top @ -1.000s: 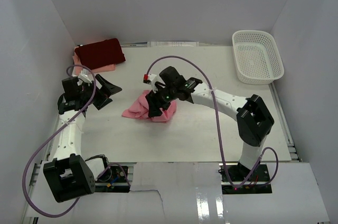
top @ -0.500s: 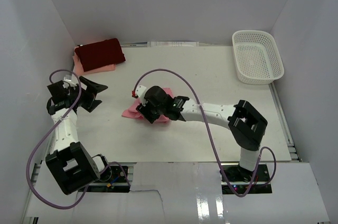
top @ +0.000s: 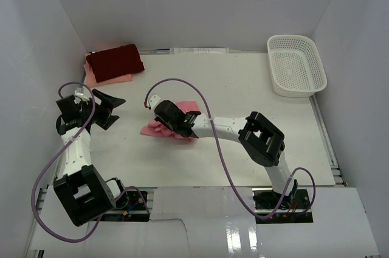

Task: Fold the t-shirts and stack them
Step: Flatten out the tshirt

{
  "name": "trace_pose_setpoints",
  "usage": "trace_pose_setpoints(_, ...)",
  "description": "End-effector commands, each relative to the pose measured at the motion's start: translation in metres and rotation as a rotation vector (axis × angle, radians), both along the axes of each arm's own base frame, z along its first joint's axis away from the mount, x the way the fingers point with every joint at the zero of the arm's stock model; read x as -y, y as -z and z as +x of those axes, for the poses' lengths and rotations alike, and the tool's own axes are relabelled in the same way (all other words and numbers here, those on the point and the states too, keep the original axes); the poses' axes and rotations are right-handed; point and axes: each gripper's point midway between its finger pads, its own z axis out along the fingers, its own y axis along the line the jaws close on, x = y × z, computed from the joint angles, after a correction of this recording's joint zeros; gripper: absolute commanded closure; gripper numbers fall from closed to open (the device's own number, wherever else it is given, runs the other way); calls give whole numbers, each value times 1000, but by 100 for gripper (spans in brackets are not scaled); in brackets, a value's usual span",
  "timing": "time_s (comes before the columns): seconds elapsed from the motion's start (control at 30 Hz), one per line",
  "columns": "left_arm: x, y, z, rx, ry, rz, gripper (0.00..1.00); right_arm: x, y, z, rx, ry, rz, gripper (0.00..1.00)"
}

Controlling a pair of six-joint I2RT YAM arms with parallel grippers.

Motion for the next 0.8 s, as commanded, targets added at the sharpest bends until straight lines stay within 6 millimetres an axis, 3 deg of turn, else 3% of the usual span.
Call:
trace_pose_setpoints(0.0,3,-9,-2,45,19,16,2,0,-30,14,73,63,35,87)
trace_pose_setpoints(0.07,2,-9,-2,44,19,15,2,1,-31,9,47,62,50,92)
trace_pose_setpoints(0.2,2,-9,-1,46,18,17,2,-14,-64,-22,-84,-63,193,92)
trace_pose_setpoints(0.23,2,-9,-1,47,19,18,2,-11,-95,-28,-87,-88,267,92)
trace_pose_setpoints(0.27,2,-9,-1,47,19,18,2,1,-99,-22,-150,-44,329,92)
trace_pose_setpoints(0.3,3,-9,-2,48,21,19,2,9,-125,-27,-204,-86,419,92)
trace_pose_setpoints(0.33,3,-9,-2,49,21,17,2,20,-133,-23,-255,-87,469,92)
trace_pose_setpoints(0.37,4,-9,-3,50,22,16,2,57,-122,6,-330,11,515,92)
trace_pose_setpoints(0.4,4,-10,-3,52,22,18,2,75,-139,7,-362,-19,587,92)
trace_pose_setpoints(0.43,4,-9,-5,52,22,18,2,95,-137,17,-362,19,606,92)
trace_pose_setpoints(0.47,5,-8,-5,53,20,18,2,130,-132,42,-334,110,615,92)
trace_pose_setpoints(0.53,5,-6,-6,54,19,14,2,171,-107,52,-345,228,598,92)
trace_pose_setpoints(0.57,6,-7,-7,58,20,9,2,201,-97,67,-360,308,614,92)
trace_pose_setpoints(0.63,7,-6,-6,60,20,5,2,210,-67,63,-503,332,622,89)
trace_pose_setpoints(0.67,7,-5,-6,59,21,1,2,213,-56,63,-560,343,596,81)
trace_pose_setpoints(0.7,7,-6,-6,60,24,0,2,209,-41,71,-607,343,541,58)
trace_pose_setpoints(0.77,7,-8,-5,66,26,1,2,206,-19,62,-682,375,469,46)
